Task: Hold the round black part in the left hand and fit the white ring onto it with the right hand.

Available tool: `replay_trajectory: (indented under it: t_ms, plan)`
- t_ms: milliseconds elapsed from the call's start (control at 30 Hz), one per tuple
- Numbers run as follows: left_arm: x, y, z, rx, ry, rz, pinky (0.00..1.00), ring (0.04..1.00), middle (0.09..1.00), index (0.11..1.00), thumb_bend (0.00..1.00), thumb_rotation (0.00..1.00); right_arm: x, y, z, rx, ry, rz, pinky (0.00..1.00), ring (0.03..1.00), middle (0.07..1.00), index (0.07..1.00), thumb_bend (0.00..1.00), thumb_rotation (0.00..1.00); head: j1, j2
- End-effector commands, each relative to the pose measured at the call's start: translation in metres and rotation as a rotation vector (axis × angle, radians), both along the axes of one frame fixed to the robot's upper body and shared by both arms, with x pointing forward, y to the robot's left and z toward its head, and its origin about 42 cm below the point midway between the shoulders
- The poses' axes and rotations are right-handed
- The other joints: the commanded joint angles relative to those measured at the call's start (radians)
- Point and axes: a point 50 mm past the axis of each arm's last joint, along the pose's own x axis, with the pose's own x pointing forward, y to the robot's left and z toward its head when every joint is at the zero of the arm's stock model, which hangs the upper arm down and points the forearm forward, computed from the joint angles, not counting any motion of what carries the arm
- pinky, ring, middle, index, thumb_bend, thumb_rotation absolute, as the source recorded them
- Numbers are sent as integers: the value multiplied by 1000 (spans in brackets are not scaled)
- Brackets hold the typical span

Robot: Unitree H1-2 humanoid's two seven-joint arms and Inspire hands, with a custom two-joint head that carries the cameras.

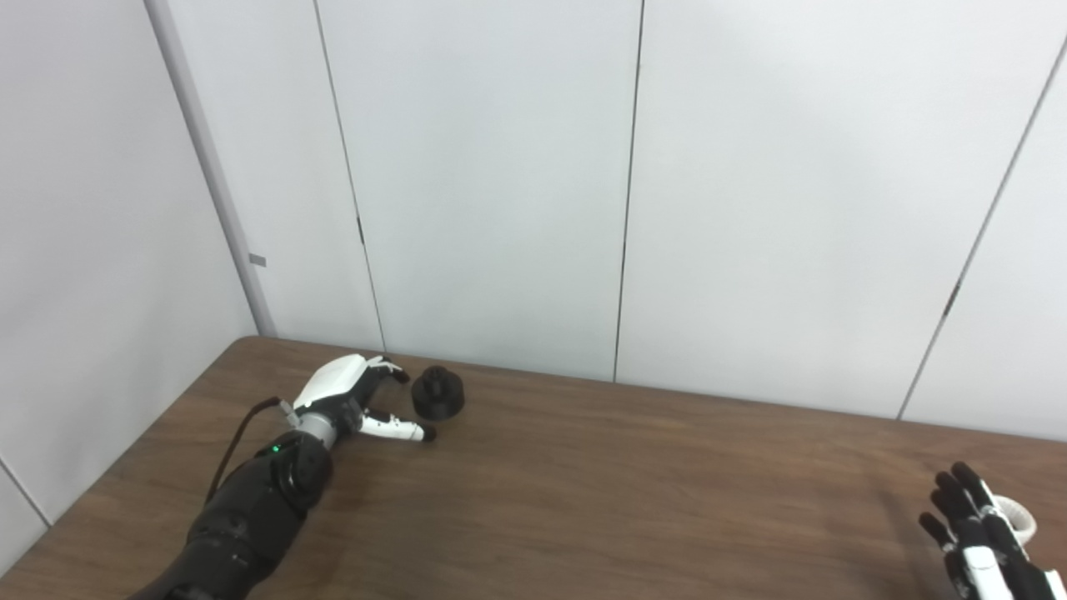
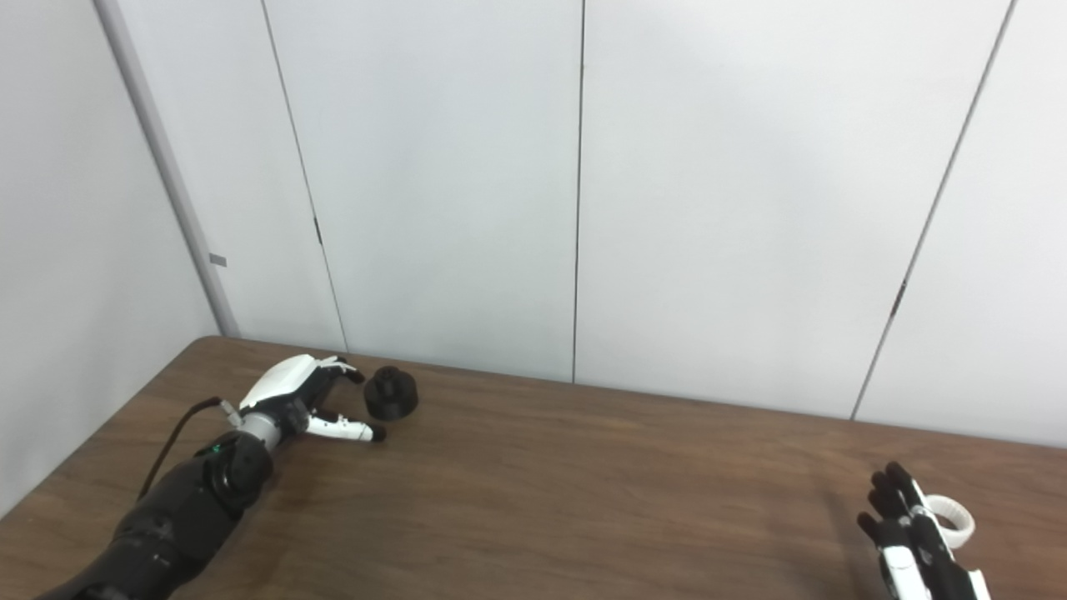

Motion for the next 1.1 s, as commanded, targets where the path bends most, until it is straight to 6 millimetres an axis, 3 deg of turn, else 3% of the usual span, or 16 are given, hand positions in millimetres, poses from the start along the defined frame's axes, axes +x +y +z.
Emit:
replay_trajectory:
  t_ms: [0, 1067]
  plan:
    - [19, -3, 35, 10, -86, -21, 992, 986, 963, 811, 1000, 499, -5, 3, -5, 10, 12, -12, 918, 948, 934, 930, 507, 695, 0, 2]
    - [30, -20, 35, -11, -105, -71, 993, 985, 950, 782, 1000, 462, -6, 5, -7, 5, 9, -25, 932, 956, 945, 937, 517, 712, -15, 2]
